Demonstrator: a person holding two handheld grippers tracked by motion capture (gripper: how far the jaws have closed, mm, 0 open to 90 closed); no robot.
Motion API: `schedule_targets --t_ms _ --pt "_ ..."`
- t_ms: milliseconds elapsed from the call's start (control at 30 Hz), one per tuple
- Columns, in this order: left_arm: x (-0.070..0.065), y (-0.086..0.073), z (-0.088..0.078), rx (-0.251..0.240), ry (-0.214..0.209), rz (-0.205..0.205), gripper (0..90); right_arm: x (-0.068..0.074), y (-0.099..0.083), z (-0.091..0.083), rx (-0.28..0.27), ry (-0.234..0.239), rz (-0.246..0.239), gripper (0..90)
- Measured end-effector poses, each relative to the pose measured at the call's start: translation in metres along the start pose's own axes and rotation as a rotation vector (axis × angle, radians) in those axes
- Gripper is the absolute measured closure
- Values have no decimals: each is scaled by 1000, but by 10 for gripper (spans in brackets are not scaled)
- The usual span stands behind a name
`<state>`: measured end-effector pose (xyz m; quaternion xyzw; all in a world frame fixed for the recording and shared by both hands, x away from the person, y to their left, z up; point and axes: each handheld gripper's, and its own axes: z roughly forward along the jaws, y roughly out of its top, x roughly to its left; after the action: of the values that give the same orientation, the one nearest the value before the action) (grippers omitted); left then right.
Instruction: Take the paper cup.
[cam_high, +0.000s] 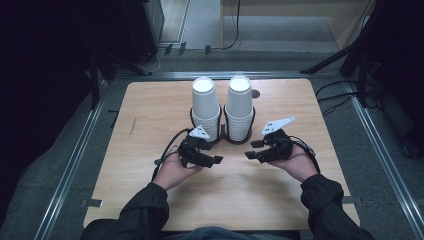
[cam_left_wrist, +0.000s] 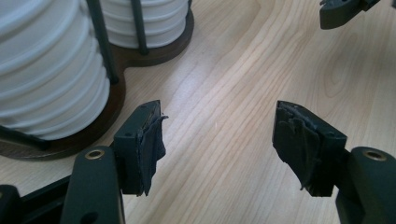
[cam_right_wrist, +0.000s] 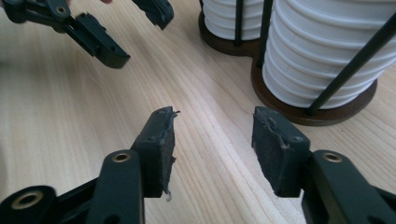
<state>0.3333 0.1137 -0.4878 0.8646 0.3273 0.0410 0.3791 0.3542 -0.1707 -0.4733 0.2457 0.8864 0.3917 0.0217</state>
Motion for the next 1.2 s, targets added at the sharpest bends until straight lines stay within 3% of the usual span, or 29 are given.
schedule_targets --t_ms 133,267,767,967,1067,1200 --pt "2 2 -5 -16 -6 0 409 1 -1 1 4 -1 -6 479" --pt "4 2 -6 -14 -6 -13 419 0 -1 0 2 3 22 473" --pt "3 5 -6 -27 -14 -23 466 -5 -6 -5 -8 -16 43 448" --pt "5 3 -5 -6 -16 -43 461 -8 -5 -5 -6 -21 52 412" --pt "5 4 -8 -23 -22 -47 492 -9 -4 -5 -5 -26 55 401" --pt "3 8 -7 -9 -84 -53 612 -9 -5 -9 -5 -38 56 387"
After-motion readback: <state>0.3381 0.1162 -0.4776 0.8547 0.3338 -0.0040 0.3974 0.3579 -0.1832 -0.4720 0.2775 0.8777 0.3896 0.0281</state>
